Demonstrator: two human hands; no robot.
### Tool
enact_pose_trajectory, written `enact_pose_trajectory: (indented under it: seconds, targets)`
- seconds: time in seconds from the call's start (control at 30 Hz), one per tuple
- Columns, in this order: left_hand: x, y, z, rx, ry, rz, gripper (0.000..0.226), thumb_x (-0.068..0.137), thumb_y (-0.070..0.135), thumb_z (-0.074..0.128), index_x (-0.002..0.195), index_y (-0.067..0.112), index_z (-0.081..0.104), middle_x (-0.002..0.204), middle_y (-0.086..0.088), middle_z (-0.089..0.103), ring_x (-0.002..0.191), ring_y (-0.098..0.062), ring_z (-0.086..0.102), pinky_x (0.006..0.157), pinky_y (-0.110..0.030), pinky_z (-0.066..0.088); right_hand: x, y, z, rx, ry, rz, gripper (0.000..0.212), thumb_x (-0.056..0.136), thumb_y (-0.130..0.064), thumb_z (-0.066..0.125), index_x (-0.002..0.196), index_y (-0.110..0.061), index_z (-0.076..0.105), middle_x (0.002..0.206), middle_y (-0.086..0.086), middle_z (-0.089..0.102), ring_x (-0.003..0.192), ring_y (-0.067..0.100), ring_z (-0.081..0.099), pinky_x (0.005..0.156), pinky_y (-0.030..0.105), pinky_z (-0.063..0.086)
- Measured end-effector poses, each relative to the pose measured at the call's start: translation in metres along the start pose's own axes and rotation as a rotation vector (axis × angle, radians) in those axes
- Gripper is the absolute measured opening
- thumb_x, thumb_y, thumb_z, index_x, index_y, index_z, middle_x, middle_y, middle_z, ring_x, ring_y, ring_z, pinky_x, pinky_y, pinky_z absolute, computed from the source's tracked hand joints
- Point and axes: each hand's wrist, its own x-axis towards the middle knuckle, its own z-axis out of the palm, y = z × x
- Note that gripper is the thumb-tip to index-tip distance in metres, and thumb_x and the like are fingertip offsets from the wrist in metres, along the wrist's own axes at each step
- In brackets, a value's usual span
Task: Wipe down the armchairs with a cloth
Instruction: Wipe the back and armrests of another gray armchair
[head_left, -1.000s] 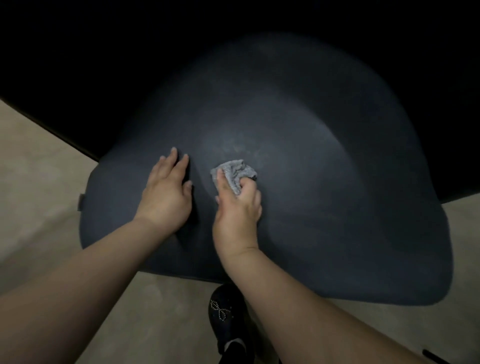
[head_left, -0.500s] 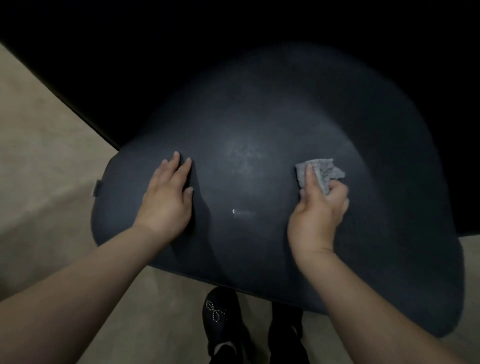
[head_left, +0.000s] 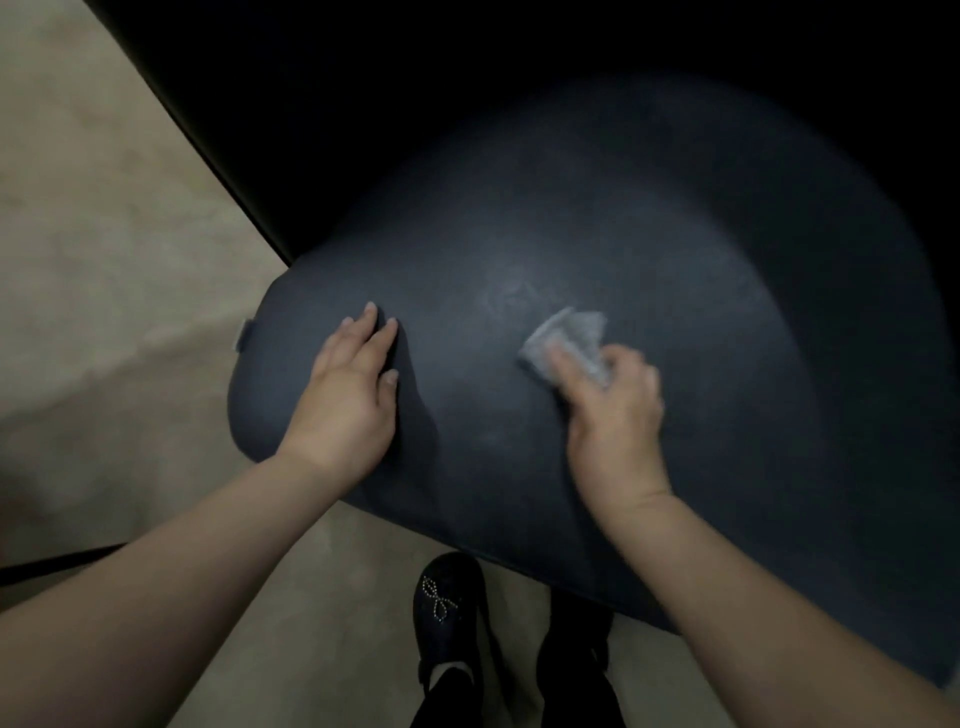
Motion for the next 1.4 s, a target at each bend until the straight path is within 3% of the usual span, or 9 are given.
enact_pose_trajectory:
  seconds: [0.13,0.3,0.43,0.63,0.83,0.97,1.17,1.33,1.4]
  targets:
    - [-0.003,0.001,0.004,-0.017,0.02,-0.024,0.051,0.101,0.019,0.041,0.15,0.02,0.028,0.16,0.004,0.013,0.147,-0.015,0.004,0.113,-0.02,-0.001,0.017,-0.005,-0.001,0.062,0.106,0.261,0.057,0.082,0.006,0.058,0.131,-0.023,0.057,0.115,0.024,0.048,0.096,0.041,0.044,0.083,0.048,0.041]
    - [-0.002,0.003,0.003,-0.035,0.027,-0.04,0.051,0.1,0.015,0.041,0.15,0.017,0.03,0.16,0.002,0.014,0.147,-0.016,0.006,0.112,-0.019,-0.001,-0.018,-0.066,0.029,0.132,-0.132,-0.065,0.073,0.068,0.01,0.066,0.131,-0.027,0.057,0.113,0.02,0.055,0.088,0.038,0.051,0.076,0.044,0.045]
    - [-0.007,-0.002,0.0,-0.038,0.027,-0.046,0.05,0.1,0.015,0.041,0.149,0.017,0.031,0.16,0.002,0.015,0.147,-0.016,0.007,0.112,-0.017,-0.001,-0.014,-0.049,0.02,0.076,-0.153,-0.155,0.065,0.068,0.006,0.072,0.124,-0.025,0.063,0.107,0.02,0.059,0.083,0.04,0.055,0.072,0.043,0.048]
    - [-0.016,-0.016,-0.006,-0.019,0.012,-0.054,0.051,0.099,0.013,0.042,0.149,0.017,0.031,0.16,0.001,0.016,0.147,-0.018,0.008,0.113,-0.018,-0.001,0.005,-0.021,0.004,0.063,0.011,0.142,0.06,0.078,0.01,0.058,0.128,-0.023,0.06,0.11,0.023,0.051,0.091,0.041,0.046,0.08,0.048,0.044]
    - [-0.028,-0.021,-0.005,-0.025,0.002,-0.046,0.052,0.099,0.012,0.044,0.149,0.015,0.031,0.16,0.0,0.016,0.147,-0.019,0.007,0.115,-0.022,0.001,-0.037,-0.069,0.033,0.098,-0.181,-0.194,0.074,0.061,0.009,0.072,0.125,-0.027,0.062,0.109,0.017,0.058,0.085,0.036,0.054,0.073,0.042,0.048]
    - [-0.034,-0.021,-0.005,-0.04,-0.001,-0.053,0.052,0.099,0.011,0.044,0.149,0.014,0.032,0.16,0.0,0.016,0.147,-0.018,0.008,0.115,-0.021,0.001,-0.039,-0.053,0.028,0.004,-0.201,-0.362,0.06,0.066,-0.003,0.069,0.121,-0.028,0.065,0.107,0.015,0.061,0.085,0.035,0.058,0.072,0.039,0.05]
    - [-0.037,-0.029,-0.015,-0.078,0.059,-0.173,0.051,0.1,0.012,0.042,0.15,0.015,0.031,0.16,0.001,0.015,0.147,-0.018,0.009,0.114,-0.022,0.002,0.015,-0.011,0.004,0.056,0.039,0.059,0.059,0.077,0.013,0.058,0.126,-0.019,0.062,0.111,0.026,0.051,0.089,0.041,0.047,0.079,0.044,0.044]
    - [-0.043,-0.036,-0.02,-0.095,0.056,-0.221,0.051,0.1,0.011,0.041,0.15,0.013,0.031,0.16,-0.003,0.015,0.147,-0.022,0.009,0.118,-0.028,0.004,0.055,-0.059,0.038,0.146,-0.113,0.073,0.046,0.091,-0.01,0.053,0.133,-0.029,0.053,0.126,0.015,0.043,0.108,0.035,0.038,0.094,0.034,0.031]
    - [-0.047,-0.039,-0.02,-0.087,0.034,-0.214,0.051,0.1,0.011,0.041,0.15,0.013,0.029,0.16,-0.003,0.015,0.147,-0.022,0.008,0.119,-0.029,0.005,0.062,-0.083,0.054,0.129,-0.244,-0.031,0.048,0.092,-0.013,0.049,0.135,-0.034,0.048,0.128,0.014,0.04,0.115,0.032,0.033,0.096,0.036,0.029]
